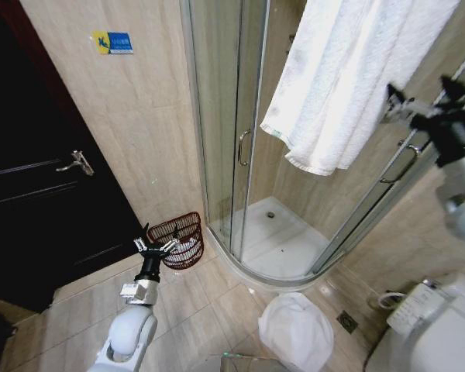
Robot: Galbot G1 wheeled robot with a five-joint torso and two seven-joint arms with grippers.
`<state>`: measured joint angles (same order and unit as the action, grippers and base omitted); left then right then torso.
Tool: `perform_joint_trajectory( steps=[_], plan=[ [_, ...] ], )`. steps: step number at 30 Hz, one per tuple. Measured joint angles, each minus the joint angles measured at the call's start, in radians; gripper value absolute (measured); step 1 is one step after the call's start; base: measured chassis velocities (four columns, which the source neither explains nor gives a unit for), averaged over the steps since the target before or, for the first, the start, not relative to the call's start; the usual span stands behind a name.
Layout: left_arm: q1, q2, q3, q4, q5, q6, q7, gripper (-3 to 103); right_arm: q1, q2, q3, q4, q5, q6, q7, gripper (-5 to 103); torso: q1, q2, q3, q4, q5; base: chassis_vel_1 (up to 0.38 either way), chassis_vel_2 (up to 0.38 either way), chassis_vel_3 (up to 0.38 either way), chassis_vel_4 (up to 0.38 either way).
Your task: Discard the used towel into the hamper.
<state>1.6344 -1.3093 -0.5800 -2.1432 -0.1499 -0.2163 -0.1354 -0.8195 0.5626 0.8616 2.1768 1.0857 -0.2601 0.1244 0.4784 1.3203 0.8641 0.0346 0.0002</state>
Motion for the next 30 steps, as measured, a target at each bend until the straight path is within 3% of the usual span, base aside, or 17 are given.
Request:
perform_joint_trajectory(
  steps=[10,14,17,23,30],
  plan=[
    [0.017,0.000,-0.009,-0.017,0.008,-0.009,0.003,99,0.212,-0.106,-0.095,-0.009,0.134,-0.057,-0.004,100,-0.001,-0.001,-0.001,0.0000,-0.0003,0.000,0.000,0.000,0.000],
    [0.019,0.004,-0.006,-0.022,0.013,-0.010,0.004,99,0.366,-0.119,-0.229,-0.034,0.148,-0.073,0.010,100,-0.001,-0.002,-0.001,0.0001,0.0001,0.000,0.000,0.000,0.000],
    [0.019,0.006,-0.005,-0.028,0.014,-0.010,0.005,99,0.551,-0.090,-0.362,-0.056,0.143,-0.096,0.046,100,-0.001,-0.002,-0.001,0.0000,-0.0004,0.000,0.000,0.000,0.000],
    [0.025,0.006,-0.008,-0.034,0.014,-0.010,0.005,99,0.750,-0.012,-0.551,-0.119,0.124,-0.124,0.104,100,-0.001,-0.002,-0.001,0.0004,-0.0003,0.000,0.000,0.000,0.000],
    [0.031,0.003,-0.010,-0.044,0.014,-0.014,0.005,99,0.837,0.053,-0.635,-0.160,0.058,-0.150,0.177,100,-0.001,-0.003,-0.001,0.0000,0.0000,0.000,0.000,0.000,0.000]
  ],
)
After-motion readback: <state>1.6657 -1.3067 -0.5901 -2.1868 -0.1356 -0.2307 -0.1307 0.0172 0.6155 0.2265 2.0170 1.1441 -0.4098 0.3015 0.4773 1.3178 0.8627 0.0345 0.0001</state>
